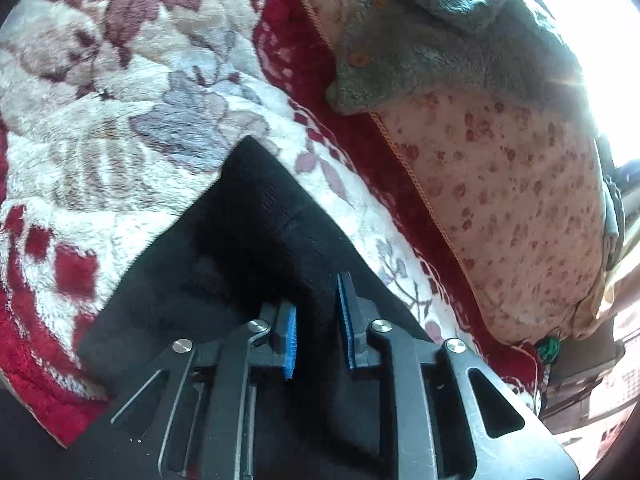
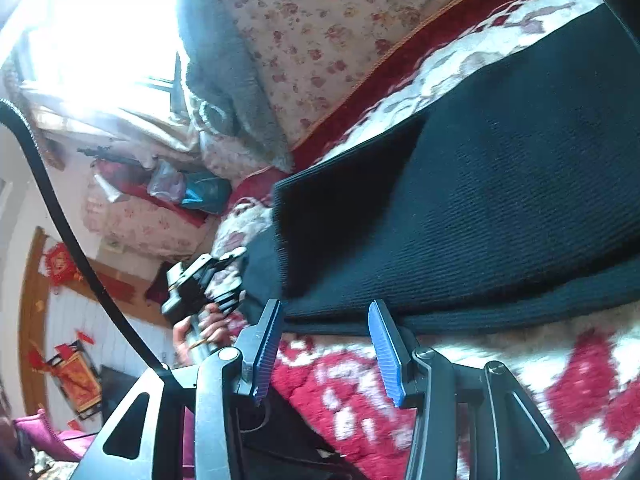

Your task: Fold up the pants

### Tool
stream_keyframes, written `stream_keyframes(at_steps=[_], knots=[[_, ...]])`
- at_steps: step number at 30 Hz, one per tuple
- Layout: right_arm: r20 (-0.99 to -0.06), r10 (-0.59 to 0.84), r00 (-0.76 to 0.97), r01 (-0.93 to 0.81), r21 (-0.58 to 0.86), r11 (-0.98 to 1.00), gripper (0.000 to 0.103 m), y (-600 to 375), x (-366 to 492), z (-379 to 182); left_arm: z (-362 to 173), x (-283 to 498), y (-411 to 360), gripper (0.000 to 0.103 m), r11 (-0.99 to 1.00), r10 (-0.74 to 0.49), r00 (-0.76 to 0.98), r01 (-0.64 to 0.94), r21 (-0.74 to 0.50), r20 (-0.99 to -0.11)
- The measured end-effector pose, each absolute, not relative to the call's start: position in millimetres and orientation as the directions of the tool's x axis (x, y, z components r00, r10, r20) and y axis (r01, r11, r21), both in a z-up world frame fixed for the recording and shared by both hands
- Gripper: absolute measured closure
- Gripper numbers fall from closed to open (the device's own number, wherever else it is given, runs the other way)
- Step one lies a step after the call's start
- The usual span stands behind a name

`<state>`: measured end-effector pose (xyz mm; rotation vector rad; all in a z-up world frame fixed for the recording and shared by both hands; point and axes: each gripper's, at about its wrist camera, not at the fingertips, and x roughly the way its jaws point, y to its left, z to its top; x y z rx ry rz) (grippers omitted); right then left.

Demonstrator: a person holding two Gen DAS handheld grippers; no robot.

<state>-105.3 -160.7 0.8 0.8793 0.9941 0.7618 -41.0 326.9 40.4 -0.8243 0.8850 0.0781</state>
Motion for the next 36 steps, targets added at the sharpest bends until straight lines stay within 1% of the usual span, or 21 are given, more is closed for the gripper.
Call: stream_keyframes(at_steps=[2,7,10,11,15,18,21,23,25,26,27,28,30,32,34,35,36], knots=[[-0.327,0.890,0.317,-0.145,0.911,0.387,0.059,-144.9,-103.9,0.6,49.9,-46.3,321.8,0.091,0.711,-0.241,0.666,-0.374,-0.595,-0.706],[-0.241,0.963,0.119,-0.210,0.942,0.262,0.058,-65.4,-99.4,6.7,76.1,-63.9,321.7,0.092,0.696,-0.251,0.700,-0.350,-0.628,-0.669],[-0.161,0.986,0.035,-0.167,0.972,0.164,0.057,-20.7,-101.6,-1.5,89.0,-73.2,320.3,0.092,0.696,-0.255,0.713,-0.333,-0.636,-0.653],[-0.153,0.988,0.028,-0.149,0.976,0.156,0.056,-10.8,-102.2,-4.9,92.6,-76.2,319.3,0.092,0.700,-0.253,0.717,-0.328,-0.635,-0.649],[-0.113,0.991,0.066,-0.054,0.992,0.117,0.054,10.8,-101.8,-25.6,99.4,-85.9,319.7,0.092,0.689,-0.267,0.722,-0.320,-0.650,-0.638],[-0.105,0.983,0.149,0.053,0.994,0.099,0.053,8.4,-97.5,-45.4,99.3,-94.0,324.9,0.092,0.676,-0.280,0.721,-0.321,-0.663,-0.634],[-0.108,0.963,0.245,0.116,0.990,0.081,0.054,-2.3,-91.7,-58.1,96.2,-98.8,329.4,0.092,0.665,-0.290,0.713,-0.329,-0.670,-0.638],[-0.073,0.961,0.268,0.152,0.988,0.032,0.054,-7.5,-89.7,-63.9,94.1,-99.6,331.4,0.092,0.662,-0.293,0.708,-0.334,-0.671,-0.642],[-0.087,0.959,0.271,0.119,0.991,0.056,0.059,-10.9,-87.2,-56.9,93.2,-100.1,331.9,0.092,0.663,-0.294,0.705,-0.336,-0.669,-0.646],[-0.096,0.955,0.282,0.082,0.994,0.076,0.069,-14.2,-86.3,-50.2,93.6,-100.9,331.5,0.092,0.667,-0.297,0.703,-0.331,-0.668,-0.646],[-0.098,0.952,0.291,0.044,0.995,0.089,0.076,-19.1,-85.9,-42.8,94.2,-102.0,331.2,0.092,0.672,-0.297,0.703,-0.327,-0.664,-0.646],[-0.091,0.951,0.295,0.003,0.996,0.095,0.077,-23.8,-85.2,-34.0,95.2,-103.8,329.4,0.092,0.683,-0.290,0.703,-0.323,-0.655,-0.649],[-0.115,0.949,0.294,-0.049,0.990,0.135,0.081,-32.5,-85.7,-21.6,95.1,-108.0,326.0,0.092,0.706,-0.273,0.699,-0.321,-0.631,-0.661],[-0.132,0.943,0.305,-0.086,0.983,0.165,0.082,-40.4,-88.6,-14.9,89.7,-114.5,321.7,0.092,0.733,-0.243,0.689,-0.331,-0.595,-0.683],[-0.155,0.939,0.307,-0.068,0.981,0.184,0.082,-46.8,-92.0,-21.1,78.8,-117.5,317.0,0.092,0.770,-0.190,0.670,-0.352,-0.533,-0.718],[-0.179,0.935,0.305,-0.052,0.978,0.204,0.082,-47.8,-92.5,-26.6,70.6,-116.6,314.2,0.092,0.793,-0.150,0.653,-0.370,-0.485,-0.742],[-0.220,0.929,0.299,-0.033,0.970,0.240,0.082,-48.0,-93.1,-34.6,62.8,-115.4,312.6,0.092,0.802,-0.135,0.634,-0.382,-0.460,-0.761]])
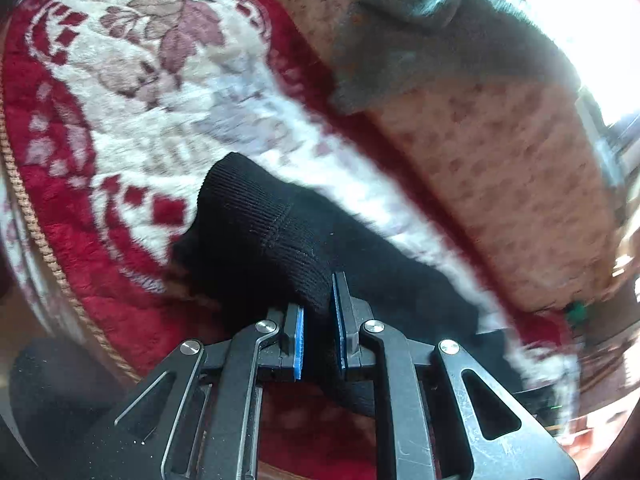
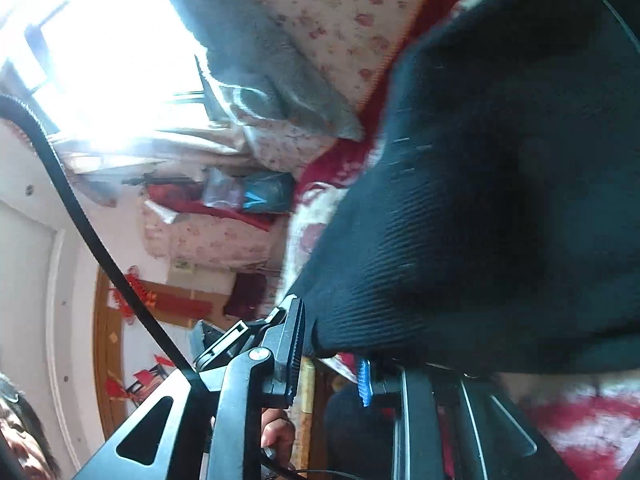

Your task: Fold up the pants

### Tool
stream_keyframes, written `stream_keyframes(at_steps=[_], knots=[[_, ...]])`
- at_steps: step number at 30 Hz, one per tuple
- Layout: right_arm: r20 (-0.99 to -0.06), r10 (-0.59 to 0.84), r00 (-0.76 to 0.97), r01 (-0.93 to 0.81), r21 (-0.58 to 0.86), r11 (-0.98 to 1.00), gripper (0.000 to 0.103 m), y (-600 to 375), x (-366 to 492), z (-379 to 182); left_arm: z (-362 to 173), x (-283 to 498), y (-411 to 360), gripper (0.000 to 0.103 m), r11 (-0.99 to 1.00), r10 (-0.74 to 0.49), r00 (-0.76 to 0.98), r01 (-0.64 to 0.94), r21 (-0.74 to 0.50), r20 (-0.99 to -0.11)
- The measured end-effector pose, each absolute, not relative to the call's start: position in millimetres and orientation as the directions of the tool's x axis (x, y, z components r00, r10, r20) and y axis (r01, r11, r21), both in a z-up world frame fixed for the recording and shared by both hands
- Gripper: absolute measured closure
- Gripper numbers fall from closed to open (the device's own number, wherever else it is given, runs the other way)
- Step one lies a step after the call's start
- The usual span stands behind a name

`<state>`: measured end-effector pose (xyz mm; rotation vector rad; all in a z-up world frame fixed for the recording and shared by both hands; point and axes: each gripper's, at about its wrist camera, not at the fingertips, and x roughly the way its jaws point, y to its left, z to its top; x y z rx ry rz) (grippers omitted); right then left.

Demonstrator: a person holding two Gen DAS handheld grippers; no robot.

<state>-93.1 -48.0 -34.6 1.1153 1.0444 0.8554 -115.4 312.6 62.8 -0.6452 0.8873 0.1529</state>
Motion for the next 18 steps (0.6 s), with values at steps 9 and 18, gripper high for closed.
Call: stream_keyframes(at_steps=[9,18], knots=[[-0.410,0.873,0.265,-0.107,0.887,0.449,0.077,-44.6,-94.0,-15.6,63.5,-113.6,344.6,0.084,0.776,-0.108,0.654,-0.415,-0.475,-0.749],[-0.492,0.862,0.125,-0.279,0.816,0.506,0.071,-19.3,-105.4,17.8,86.6,-130.6,363.8,0.084,0.800,0.056,0.680,-0.469,-0.375,-0.731]])
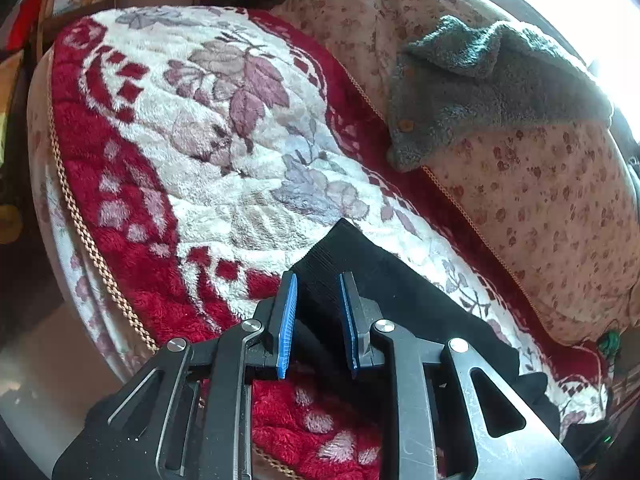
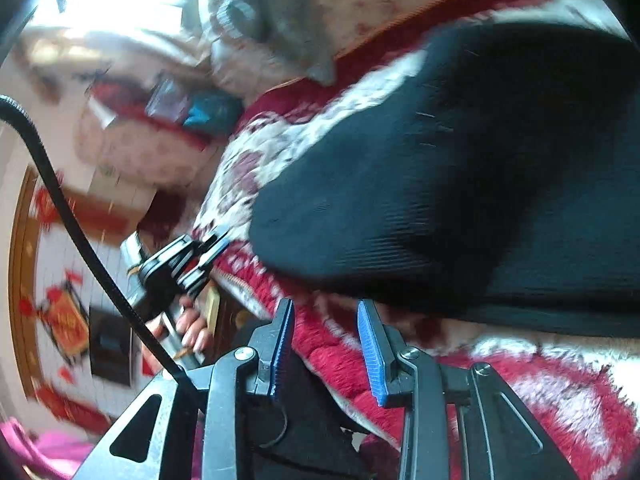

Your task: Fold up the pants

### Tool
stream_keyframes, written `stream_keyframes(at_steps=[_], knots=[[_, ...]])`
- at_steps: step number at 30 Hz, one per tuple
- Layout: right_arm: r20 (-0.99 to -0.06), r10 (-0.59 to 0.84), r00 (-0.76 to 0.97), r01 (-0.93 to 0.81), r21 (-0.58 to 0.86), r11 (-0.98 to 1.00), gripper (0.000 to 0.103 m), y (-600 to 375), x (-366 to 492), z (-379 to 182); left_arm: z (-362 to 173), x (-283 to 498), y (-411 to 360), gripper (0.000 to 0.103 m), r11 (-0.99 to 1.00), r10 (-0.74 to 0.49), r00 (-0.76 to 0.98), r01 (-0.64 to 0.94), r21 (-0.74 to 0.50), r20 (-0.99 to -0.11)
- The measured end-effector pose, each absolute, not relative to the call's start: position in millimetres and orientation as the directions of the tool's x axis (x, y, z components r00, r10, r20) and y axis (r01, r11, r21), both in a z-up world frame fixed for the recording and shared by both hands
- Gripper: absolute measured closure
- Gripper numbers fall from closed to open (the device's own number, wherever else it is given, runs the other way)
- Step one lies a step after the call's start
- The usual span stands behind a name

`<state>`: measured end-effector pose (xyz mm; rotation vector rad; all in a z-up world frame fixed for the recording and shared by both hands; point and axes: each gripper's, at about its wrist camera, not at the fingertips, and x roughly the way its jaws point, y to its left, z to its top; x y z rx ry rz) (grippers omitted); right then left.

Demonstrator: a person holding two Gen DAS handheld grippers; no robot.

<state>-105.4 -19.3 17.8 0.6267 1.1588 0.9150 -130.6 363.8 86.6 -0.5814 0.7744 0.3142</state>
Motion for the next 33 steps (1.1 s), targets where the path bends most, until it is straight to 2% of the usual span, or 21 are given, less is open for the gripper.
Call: stream_keyframes(at_steps=[3,7,12,15,18,22,26,27,28,30,33], knots=[[-0.476,0.869,0.137,-0.326,0.807,0.493,0.067,-12.7,-98.4,31.5,84.3,-130.5,357.5,0.084,0.802,0.026,0.675,-0.454,-0.388,-0.737],[-0.480,0.868,0.127,-0.347,0.798,0.493,0.065,-0.8,-89.7,38.9,74.9,-132.9,336.8,0.084,0.815,-0.052,0.649,-0.412,-0.408,-0.759],[-0.499,0.855,0.145,-0.287,0.806,0.519,0.063,-11.0,-79.3,31.8,58.9,-138.0,307.0,0.084,0.828,-0.143,0.616,-0.354,-0.434,-0.775],[-0.480,0.867,0.135,-0.224,0.837,0.499,0.062,-33.9,-79.7,18.9,50.7,-131.4,293.4,0.073,0.824,-0.169,0.600,-0.350,-0.447,-0.782],[-0.465,0.877,0.122,-0.136,0.867,0.479,0.059,-46.8,-84.6,2.6,46.7,-125.4,282.7,0.072,0.816,-0.186,0.596,-0.349,-0.460,-0.781],[-0.479,0.860,0.173,-0.094,0.862,0.499,0.059,-75.5,-93.4,-4.0,42.0,-117.0,274.0,0.062,0.809,-0.187,0.594,-0.359,-0.465,-0.783],[-0.461,0.847,0.265,-0.040,0.872,0.488,0.059,-118.6,-93.7,-0.7,41.1,-109.4,266.6,0.063,0.821,-0.159,0.604,-0.358,-0.444,-0.781],[-0.459,0.842,0.284,-0.034,0.873,0.487,0.059,-128.4,-94.0,1.6,40.9,-108.0,263.2,0.073,0.831,-0.149,0.603,-0.353,-0.429,-0.784],[-0.464,0.830,0.308,-0.035,0.867,0.498,0.059,-140.9,-94.6,6.4,40.8,-106.6,257.5,0.077,0.847,-0.141,0.599,-0.339,-0.409,-0.788],[-0.496,0.787,0.366,-0.044,0.836,0.548,0.059,-164.7,-96.8,17.4,41.8,-107.4,247.8,0.080,0.872,-0.130,0.602,-0.308,-0.380,-0.788],[-0.577,0.646,0.500,-0.004,0.745,0.668,0.059,-222.2,-101.1,36.8,43.4,-109.5,239.5,0.081,0.897,-0.109,0.611,-0.279,-0.342,-0.784]])
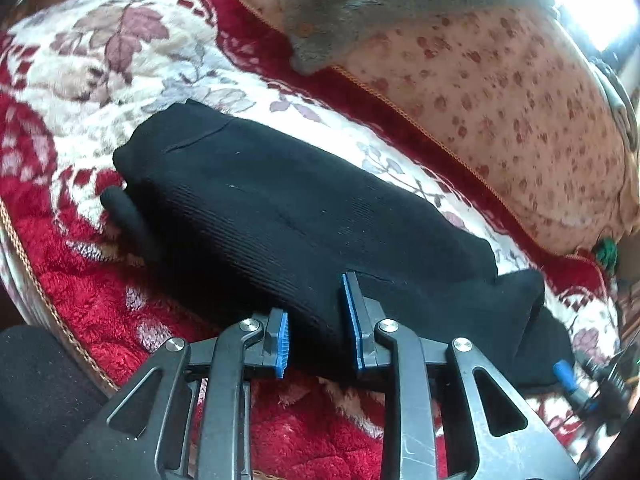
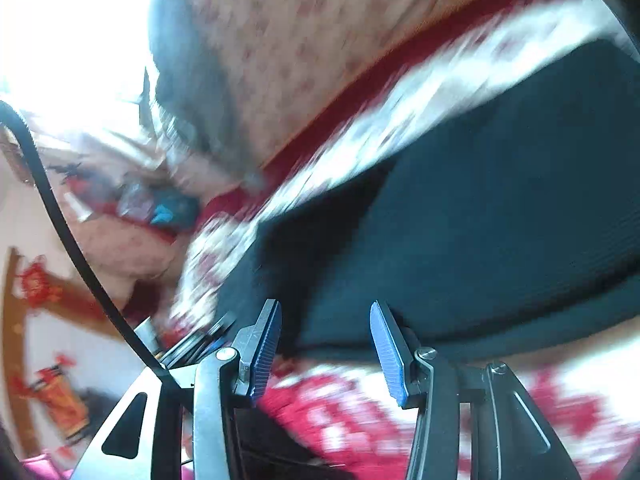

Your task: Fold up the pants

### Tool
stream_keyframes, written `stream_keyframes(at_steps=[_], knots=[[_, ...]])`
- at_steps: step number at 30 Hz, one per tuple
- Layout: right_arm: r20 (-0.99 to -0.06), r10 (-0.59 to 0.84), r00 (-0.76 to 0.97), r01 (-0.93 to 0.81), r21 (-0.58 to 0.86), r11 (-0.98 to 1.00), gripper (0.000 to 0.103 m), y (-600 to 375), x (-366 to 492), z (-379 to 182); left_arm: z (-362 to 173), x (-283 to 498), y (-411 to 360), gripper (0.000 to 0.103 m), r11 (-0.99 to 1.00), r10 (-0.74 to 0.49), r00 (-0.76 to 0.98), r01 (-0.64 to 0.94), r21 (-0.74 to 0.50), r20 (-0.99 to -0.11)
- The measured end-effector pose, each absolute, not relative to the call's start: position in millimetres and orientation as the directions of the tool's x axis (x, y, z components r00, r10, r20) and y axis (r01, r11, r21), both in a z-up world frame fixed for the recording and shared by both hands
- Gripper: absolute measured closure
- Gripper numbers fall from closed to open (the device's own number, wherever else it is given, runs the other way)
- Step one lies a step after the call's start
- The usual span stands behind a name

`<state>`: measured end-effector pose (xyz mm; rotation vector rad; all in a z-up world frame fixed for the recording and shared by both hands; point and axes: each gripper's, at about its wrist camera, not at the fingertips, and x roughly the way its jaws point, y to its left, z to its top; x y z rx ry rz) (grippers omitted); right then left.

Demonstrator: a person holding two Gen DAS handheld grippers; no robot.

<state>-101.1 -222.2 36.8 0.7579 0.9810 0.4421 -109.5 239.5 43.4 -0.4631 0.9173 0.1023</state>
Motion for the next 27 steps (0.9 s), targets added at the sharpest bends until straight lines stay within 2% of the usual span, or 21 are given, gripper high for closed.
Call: stream_keyframes(at_steps=[4,7,14,19,22,24,27], knots=[[-0.675,0.396,0.623,0.154,0.602,0.784,0.059,-300.0,-107.6,54.4,39.7,-108.8,247.3,0.081,0.881,-0.134,0.604,-0.291,-0.373,-0.786],[-0.696,0.300,0.653,0.223,0.554,0.802,0.059,-337.6,-115.3,57.9,39.1,-108.5,244.5,0.081,0.886,-0.121,0.598,-0.295,-0.358,-0.792],[-0.702,0.325,0.634,0.269,0.594,0.758,0.058,-354.9,-115.7,33.7,39.6,-111.1,247.5,0.081,0.876,-0.138,0.592,-0.301,-0.376,-0.794],[-0.635,0.386,0.670,0.223,0.667,0.711,0.058,-350.5,-116.1,24.0,45.1,-117.4,248.7,0.081,0.883,-0.130,0.592,-0.296,-0.364,-0.796],[-0.624,0.408,0.666,0.142,0.643,0.752,0.073,-338.7,-111.0,20.3,55.1,-131.1,246.3,0.081,0.900,-0.067,0.610,-0.305,-0.312,-0.789],[-0.591,0.432,0.681,0.121,0.673,0.729,0.089,-340.1,-110.7,18.6,63.9,-140.5,246.2,0.081,0.911,-0.025,0.626,-0.306,-0.275,-0.779],[-0.535,0.457,0.711,0.069,0.700,0.711,0.091,-342.4,-114.8,27.3,85.2,-155.9,244.9,0.081,0.927,0.043,0.685,-0.299,-0.226,-0.727]])
